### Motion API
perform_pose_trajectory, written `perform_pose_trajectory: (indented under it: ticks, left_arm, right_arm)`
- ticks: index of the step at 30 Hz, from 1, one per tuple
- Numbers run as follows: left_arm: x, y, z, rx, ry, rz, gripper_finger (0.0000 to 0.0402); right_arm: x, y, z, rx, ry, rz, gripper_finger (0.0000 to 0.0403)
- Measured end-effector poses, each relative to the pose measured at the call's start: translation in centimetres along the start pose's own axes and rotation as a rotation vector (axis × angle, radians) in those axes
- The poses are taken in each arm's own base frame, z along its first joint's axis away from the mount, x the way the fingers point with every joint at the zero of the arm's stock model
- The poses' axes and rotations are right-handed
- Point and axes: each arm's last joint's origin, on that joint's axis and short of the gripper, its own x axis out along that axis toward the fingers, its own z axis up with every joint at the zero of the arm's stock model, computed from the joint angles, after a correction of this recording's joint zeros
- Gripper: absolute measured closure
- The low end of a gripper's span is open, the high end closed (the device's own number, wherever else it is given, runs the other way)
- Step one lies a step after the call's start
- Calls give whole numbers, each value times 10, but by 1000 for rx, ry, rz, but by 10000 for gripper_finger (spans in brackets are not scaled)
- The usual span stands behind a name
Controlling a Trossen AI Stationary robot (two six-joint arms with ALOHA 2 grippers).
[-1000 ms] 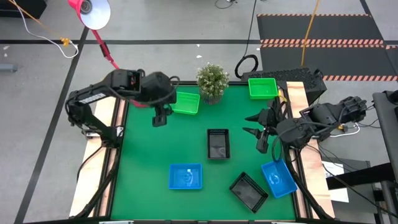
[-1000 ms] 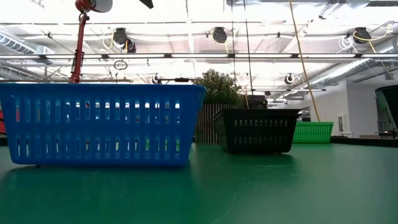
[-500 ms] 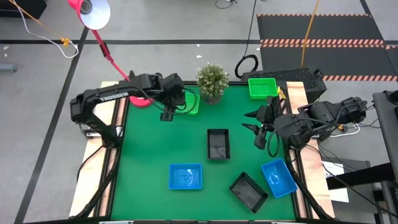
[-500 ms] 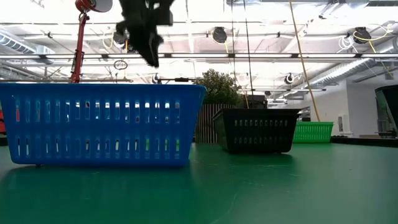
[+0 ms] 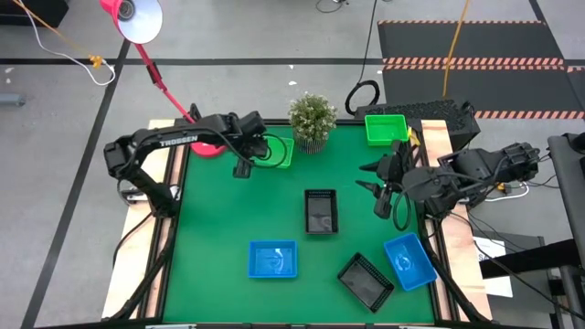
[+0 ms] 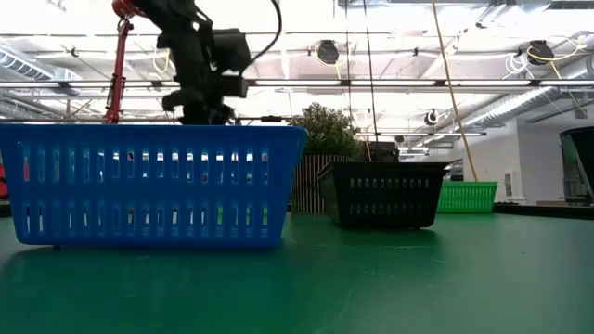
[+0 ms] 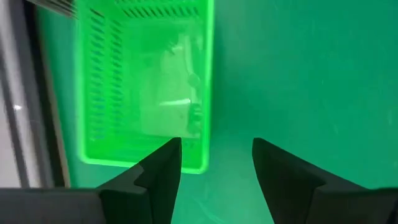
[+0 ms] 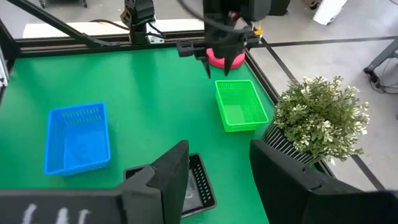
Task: Stack baskets by color
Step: Stack the left green bin on the left stacked green bins
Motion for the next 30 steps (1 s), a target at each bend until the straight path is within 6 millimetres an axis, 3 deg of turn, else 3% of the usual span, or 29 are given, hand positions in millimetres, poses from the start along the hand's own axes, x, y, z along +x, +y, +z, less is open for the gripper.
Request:
perform_pose_trajectory:
  ticks: [10, 15, 30]
  left_arm:
    - [51, 7, 4, 27, 85, -32, 202]
    - [65, 9, 2, 5, 120, -45, 208]
    - [66, 9, 3, 26, 108, -52, 388]
  right_arm:
    - [2, -4, 1, 23, 3, -21, 239]
    - [2, -4, 1, 45, 2, -19, 239]
    - [2, -4, 1, 51, -1, -20, 239]
